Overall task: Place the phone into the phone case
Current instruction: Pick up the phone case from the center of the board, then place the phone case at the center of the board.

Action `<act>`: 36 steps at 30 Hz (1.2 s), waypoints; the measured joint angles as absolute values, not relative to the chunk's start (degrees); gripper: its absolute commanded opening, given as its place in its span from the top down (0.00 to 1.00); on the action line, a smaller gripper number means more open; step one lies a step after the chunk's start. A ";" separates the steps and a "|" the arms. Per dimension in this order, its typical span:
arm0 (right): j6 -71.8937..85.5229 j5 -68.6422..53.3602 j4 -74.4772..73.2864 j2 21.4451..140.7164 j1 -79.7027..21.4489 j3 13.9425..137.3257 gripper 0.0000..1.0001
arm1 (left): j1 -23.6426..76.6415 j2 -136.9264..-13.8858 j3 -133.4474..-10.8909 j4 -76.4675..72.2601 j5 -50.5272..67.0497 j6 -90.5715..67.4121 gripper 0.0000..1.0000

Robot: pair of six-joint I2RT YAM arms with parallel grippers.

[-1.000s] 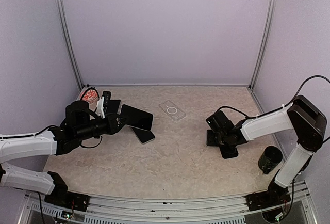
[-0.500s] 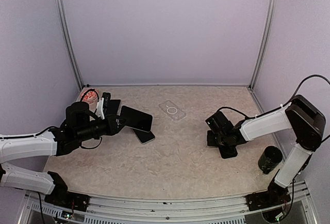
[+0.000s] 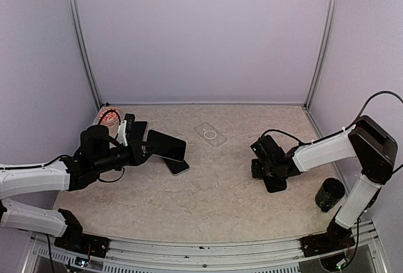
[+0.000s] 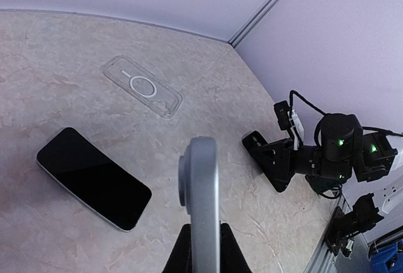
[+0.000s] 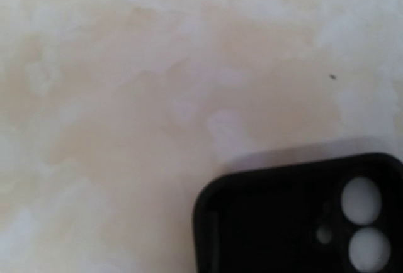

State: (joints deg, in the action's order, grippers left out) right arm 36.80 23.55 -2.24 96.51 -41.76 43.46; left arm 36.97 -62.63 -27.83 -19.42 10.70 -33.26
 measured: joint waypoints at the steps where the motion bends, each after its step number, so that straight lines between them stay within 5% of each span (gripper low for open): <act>1: 35.97 23.51 -2.07 96.51 -42.13 43.57 1.00 | 36.97 -62.65 -27.73 -19.66 10.70 -33.30 1.00; 17: 18.68 20.86 3.53 105.16 -53.67 57.06 1.00 | 36.86 -61.19 -26.35 -20.01 9.37 -34.02 1.00; 36: 2.55 3.38 9.10 109.71 -56.40 60.14 0.95 | 32.99 -47.27 -21.56 -16.32 -0.12 -36.64 1.00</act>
State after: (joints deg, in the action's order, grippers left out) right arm 2.55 3.38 9.10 109.71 -56.40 60.14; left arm 32.99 -47.27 -21.56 -16.32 -0.12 -36.64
